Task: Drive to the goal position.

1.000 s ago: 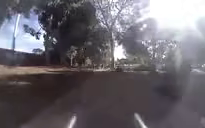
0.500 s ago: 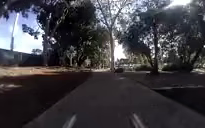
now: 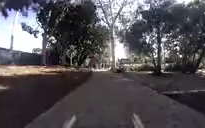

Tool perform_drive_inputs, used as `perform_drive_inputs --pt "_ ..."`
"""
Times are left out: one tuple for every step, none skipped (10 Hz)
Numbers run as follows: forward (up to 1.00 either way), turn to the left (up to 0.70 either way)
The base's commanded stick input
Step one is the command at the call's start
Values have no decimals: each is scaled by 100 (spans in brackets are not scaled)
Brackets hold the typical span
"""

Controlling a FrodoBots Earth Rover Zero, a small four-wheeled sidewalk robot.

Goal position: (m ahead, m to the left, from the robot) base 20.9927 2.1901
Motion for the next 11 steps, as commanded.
perform_drive_inputs --pt "100 0" --pt "100 0" --pt "100 0" --pt "100 0" --pt "100 0" --pt "100 0" --pt "100 0" --pt "100 0" --pt "100 0" --pt "100 0" --pt "100 0"
